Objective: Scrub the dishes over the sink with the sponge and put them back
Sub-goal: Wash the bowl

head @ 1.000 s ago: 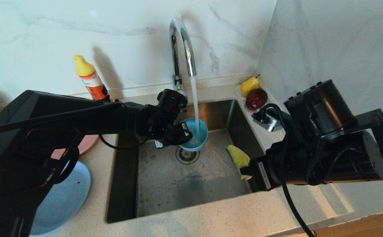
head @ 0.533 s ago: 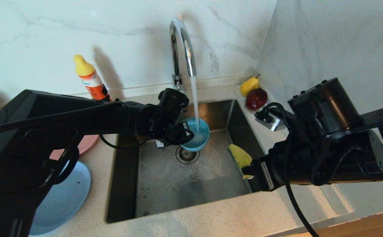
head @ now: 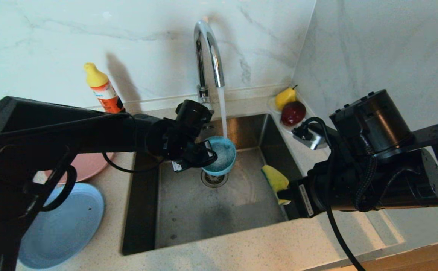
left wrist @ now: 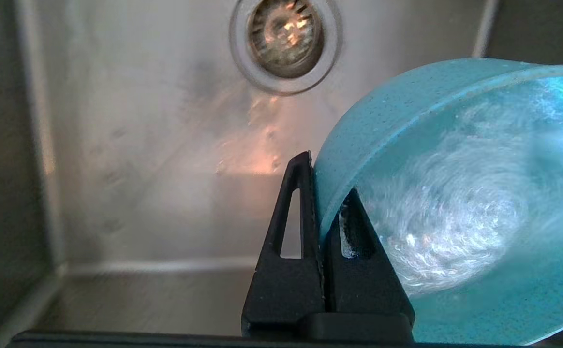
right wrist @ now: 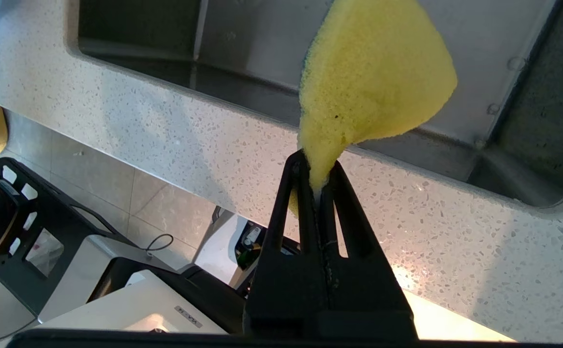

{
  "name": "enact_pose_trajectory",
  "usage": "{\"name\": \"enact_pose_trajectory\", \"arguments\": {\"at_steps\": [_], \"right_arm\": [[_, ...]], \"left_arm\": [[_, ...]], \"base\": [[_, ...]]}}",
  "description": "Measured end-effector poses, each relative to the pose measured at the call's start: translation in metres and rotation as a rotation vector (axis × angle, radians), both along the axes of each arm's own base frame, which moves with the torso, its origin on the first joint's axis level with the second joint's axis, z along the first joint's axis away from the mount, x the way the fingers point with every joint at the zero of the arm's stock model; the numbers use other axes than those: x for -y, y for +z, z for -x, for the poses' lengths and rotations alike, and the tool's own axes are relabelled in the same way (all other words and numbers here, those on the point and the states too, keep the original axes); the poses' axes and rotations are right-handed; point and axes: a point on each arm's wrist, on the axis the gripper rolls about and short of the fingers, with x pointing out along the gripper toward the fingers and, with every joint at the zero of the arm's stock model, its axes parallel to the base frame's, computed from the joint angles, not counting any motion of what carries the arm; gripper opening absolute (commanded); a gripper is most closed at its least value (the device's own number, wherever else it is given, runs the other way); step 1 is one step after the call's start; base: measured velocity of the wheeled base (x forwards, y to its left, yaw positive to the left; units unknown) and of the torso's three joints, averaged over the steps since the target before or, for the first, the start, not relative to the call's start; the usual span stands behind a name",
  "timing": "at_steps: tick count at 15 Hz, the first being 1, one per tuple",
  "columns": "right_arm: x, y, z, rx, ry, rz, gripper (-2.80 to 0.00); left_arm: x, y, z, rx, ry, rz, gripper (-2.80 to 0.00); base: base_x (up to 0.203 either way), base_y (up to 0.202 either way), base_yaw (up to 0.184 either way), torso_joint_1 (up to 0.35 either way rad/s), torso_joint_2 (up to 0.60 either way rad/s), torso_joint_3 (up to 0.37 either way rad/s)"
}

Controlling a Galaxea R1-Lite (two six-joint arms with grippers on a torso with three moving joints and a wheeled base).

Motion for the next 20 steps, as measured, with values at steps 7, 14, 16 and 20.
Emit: {"name": "enact_pose_trajectory", "arguments": {"at_steps": [7, 14, 16, 20], "right_arm": [[0.004, -0.004, -0.001, -0.015, -0.012, 0.009, -2.8], [0.004, 0.0, -0.001, -0.006, -0.013, 0.006, -2.8], [0.005, 0.0, 0.0, -0.014, -0.014, 0.014, -2.8], [0.003, -0.002, -0.001, -0.016, -0.009, 0.018, -2.8]], "left_arm": [[-0.051, 0.054, 0.061, 0.163, 0.06, -0.061, -2.8], [-0.091, 0.118, 0.1, 0.648, 0.07, -0.084, -2.8], [-0.094, 0.13, 0.103, 0.745, 0.075, -0.076, -2.8], [-0.096, 0.145, 0.11, 0.947, 0.054, -0.128, -2.8]], "base": [[0.0, 0.0, 0.0, 0.0, 0.0, 0.0], [0.0, 0.0, 0.0, 0.0, 0.0, 0.0], [0.0, 0.0, 0.0, 0.0, 0.0, 0.0], [0.0, 0.0, 0.0, 0.0, 0.0, 0.0]]}}
